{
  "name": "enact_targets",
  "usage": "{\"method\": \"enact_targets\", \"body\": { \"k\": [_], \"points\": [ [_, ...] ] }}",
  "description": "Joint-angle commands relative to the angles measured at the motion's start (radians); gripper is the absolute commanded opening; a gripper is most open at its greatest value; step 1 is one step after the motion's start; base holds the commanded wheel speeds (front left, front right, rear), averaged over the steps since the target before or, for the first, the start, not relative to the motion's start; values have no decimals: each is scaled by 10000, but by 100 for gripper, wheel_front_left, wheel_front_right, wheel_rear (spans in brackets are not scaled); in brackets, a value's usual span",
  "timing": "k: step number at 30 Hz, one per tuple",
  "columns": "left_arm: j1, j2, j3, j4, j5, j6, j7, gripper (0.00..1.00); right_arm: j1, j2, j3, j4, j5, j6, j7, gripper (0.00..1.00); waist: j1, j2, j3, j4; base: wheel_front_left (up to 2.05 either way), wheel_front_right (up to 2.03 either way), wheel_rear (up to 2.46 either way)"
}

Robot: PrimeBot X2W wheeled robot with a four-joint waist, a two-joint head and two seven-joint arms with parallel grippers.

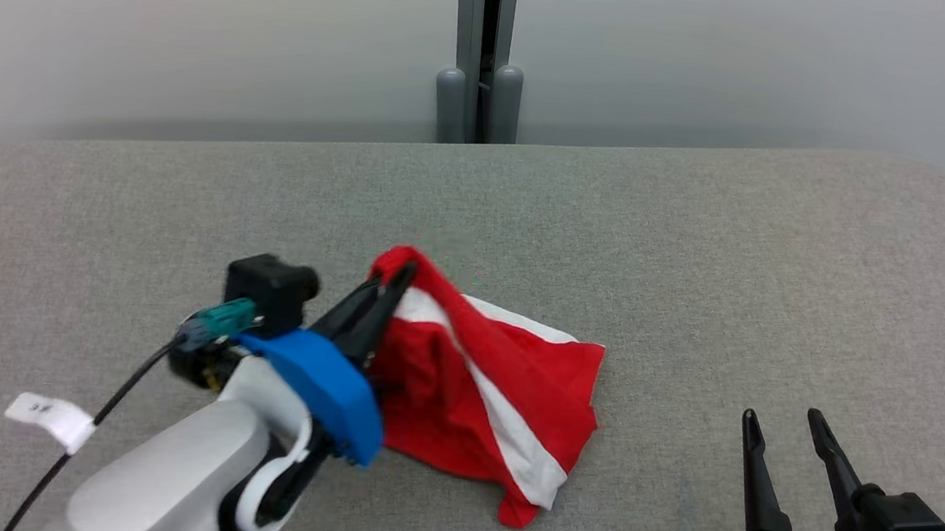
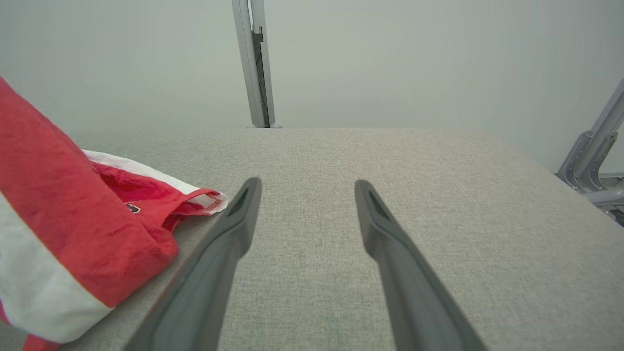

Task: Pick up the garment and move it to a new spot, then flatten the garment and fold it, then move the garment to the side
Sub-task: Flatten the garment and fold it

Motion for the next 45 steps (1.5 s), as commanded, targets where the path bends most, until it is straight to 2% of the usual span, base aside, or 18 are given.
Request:
{"method": "enact_targets", "body": {
  "k": [1,5,10,15,19,26,27,28,29,33,38,45],
  "points": [
    [542,318,287,160,-366,183,-50,0,123,-26,-4,14,12,1,-5,100,1,0,-8,-3,0,0,0],
    [1614,1033,781,704,-1132,469,-128,0,141,-25,-18,16,7,1,-5,100,1,0,24,48,0,0,0],
    [2441,1483,1197,1219,-1796,478,-290,0,118,-26,54,11,-14,1,-5,100,1,0,56,140,0,0,0],
    [2795,1596,1474,1389,-2243,410,-336,0,35,-26,150,8,-9,1,-5,100,1,0,72,203,0,0,0],
    [2989,1792,1757,1678,-2432,563,-540,0,-2,-26,207,16,25,1,-5,100,1,0,71,181,0,0,0],
    [3149,1686,1635,2053,-2524,537,-370,0,8,-25,215,54,-10,1,-5,100,1,0,71,116,0,0,0],
    [3149,1627,1633,2099,-2496,526,-453,18,2,-25,230,53,0,1,-5,100,1,0,74,107,0,0,0],
    [3140,1564,1663,2127,-2477,523,-578,47,-4,-25,251,48,18,1,-5,100,1,0,77,102,0,0,0],
    [3126,1508,1708,2165,-2456,506,-698,100,-6,-25,294,41,48,1,-5,100,1,0,80,101,0,0,0],
    [2946,1396,1995,2186,-2065,632,-1277,100,3,-26,586,80,152,1,-5,100,1,0,79,134,0,0,0],
    [3052,1364,2749,1582,-1020,848,-1496,100,59,-23,1267,247,360,1,-5,100,1,0,38,321,0,0,0],
    [4094,642,4286,-149,743,1002,-1502,100,-553,-25,3004,1160,402,1,283,100,1,0,100,804,0,0,0]
  ]
}}
